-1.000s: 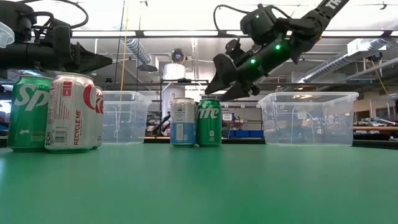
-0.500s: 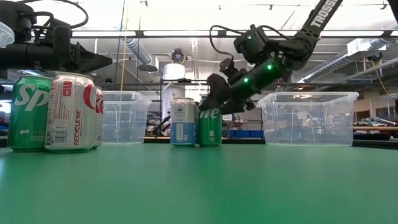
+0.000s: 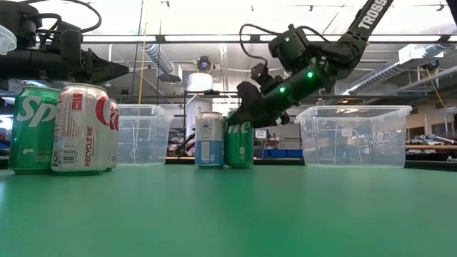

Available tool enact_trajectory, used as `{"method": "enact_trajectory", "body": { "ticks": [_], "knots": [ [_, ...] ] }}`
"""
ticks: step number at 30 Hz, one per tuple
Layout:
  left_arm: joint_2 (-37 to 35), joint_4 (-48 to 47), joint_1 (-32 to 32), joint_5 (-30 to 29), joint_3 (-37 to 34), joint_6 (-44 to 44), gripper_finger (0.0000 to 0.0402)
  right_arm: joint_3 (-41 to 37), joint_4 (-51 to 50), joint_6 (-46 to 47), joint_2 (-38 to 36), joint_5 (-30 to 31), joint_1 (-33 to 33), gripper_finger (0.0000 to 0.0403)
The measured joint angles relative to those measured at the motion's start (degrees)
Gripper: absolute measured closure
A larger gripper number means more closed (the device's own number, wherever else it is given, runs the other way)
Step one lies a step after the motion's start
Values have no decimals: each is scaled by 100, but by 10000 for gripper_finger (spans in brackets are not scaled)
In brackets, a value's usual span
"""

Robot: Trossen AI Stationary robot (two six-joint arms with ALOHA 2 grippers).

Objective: Sort soda cans
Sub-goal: Put the green soda can into the top right transparent bin

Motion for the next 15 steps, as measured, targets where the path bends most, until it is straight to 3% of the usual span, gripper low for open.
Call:
{"method": "enact_trajectory", "body": {
  "ticks": [7,15],
  "knots": [
    [-1,1,0,-2,1,0,392,0,-569,126,-758,93,161,119],
    [-2,0,0,-2,2,0,392,7,-1871,187,-2304,690,221,119]
  ]
}}
